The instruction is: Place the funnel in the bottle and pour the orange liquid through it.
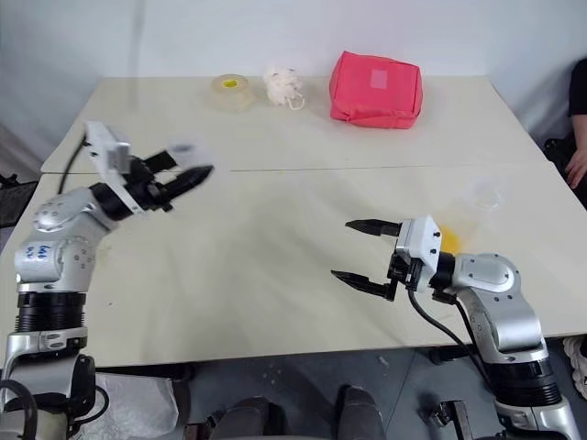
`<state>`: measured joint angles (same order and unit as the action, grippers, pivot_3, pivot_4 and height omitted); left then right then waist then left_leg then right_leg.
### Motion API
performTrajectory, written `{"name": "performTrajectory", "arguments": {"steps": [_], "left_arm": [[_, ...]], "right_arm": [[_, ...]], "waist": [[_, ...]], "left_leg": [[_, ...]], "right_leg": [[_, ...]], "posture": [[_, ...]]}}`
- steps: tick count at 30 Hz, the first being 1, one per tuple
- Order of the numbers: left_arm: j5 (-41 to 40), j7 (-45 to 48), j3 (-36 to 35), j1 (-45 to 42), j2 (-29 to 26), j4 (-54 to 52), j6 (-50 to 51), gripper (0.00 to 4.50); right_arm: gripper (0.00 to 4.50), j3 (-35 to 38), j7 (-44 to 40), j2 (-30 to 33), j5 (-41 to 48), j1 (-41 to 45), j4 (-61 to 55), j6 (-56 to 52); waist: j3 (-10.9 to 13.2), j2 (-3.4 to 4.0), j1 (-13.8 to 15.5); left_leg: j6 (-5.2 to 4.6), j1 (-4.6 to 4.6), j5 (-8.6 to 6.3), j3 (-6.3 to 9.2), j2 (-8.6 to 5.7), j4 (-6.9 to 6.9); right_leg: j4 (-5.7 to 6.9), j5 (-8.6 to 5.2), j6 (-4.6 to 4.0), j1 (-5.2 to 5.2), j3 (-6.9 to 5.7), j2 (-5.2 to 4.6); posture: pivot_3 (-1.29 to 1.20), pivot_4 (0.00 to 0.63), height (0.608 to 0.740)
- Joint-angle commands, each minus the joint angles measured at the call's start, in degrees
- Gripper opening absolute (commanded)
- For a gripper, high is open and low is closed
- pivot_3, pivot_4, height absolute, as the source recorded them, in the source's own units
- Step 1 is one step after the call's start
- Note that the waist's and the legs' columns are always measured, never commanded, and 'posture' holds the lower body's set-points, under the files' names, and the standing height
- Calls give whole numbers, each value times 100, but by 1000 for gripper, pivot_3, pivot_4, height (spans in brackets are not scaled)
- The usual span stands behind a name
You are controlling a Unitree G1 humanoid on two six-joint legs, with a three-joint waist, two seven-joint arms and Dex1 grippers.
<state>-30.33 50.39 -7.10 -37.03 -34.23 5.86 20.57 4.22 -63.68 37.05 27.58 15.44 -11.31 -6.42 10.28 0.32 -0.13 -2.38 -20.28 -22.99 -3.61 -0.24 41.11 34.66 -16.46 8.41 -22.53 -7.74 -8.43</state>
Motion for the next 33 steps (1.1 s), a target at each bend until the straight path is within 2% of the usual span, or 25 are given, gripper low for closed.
{"name": "performTrajectory", "arguments": {"steps": [1,8,15,17,22,27,33], "left_arm": [[131,557,530,-206,80,-157,-16,2351],[812,1092,1283,-559,434,518,-539,2351],[1039,1344,1481,-812,730,899,-706,2351],[1079,1414,1497,-811,779,919,-720,3068],[1002,1516,1451,-755,778,744,-454,4463],[935,1475,1324,-637,706,469,-250,4463],[848,1508,1064,-479,286,66,44,4463]], "right_arm": [[4500,220,56,70,94,-117,-215,87],[4500,352,412,-5,59,-566,-590,117],[4500,409,709,-43,46,-923,-868,149],[4500,419,782,-54,33,-953,-902,164],[4500,448,877,-38,39,-1062,-991,179],[4500,501,843,23,55,-1171,-1028,207],[4500,505,740,110,82,-1072,-939,222]], "waist": [[0,0,15],[0,0,82],[1,0,151],[1,0,152],[1,0,151],[1,0,151],[1,0,144]], "left_leg": [[0,-2,0,-2,1,3],[-1,-4,0,-8,-5,4],[-1,-8,0,-11,-4,7],[-2,-8,0,-11,-4,8],[-2,-8,1,-10,-4,7],[-2,-8,1,-8,-2,8],[-2,-7,1,-9,0,8]], "right_leg": [[-2,0,0,0,2,0],[-10,0,0,1,4,0],[-17,0,0,0,2,2],[-17,0,0,1,3,2],[-17,0,0,1,2,2],[-17,0,0,2,2,2],[-17,0,0,1,3,2]], "posture": [[0,150,740],[0,150,740],[0,150,740],[0,150,740],[0,150,740],[0,150,740],[0,150,740]]}}
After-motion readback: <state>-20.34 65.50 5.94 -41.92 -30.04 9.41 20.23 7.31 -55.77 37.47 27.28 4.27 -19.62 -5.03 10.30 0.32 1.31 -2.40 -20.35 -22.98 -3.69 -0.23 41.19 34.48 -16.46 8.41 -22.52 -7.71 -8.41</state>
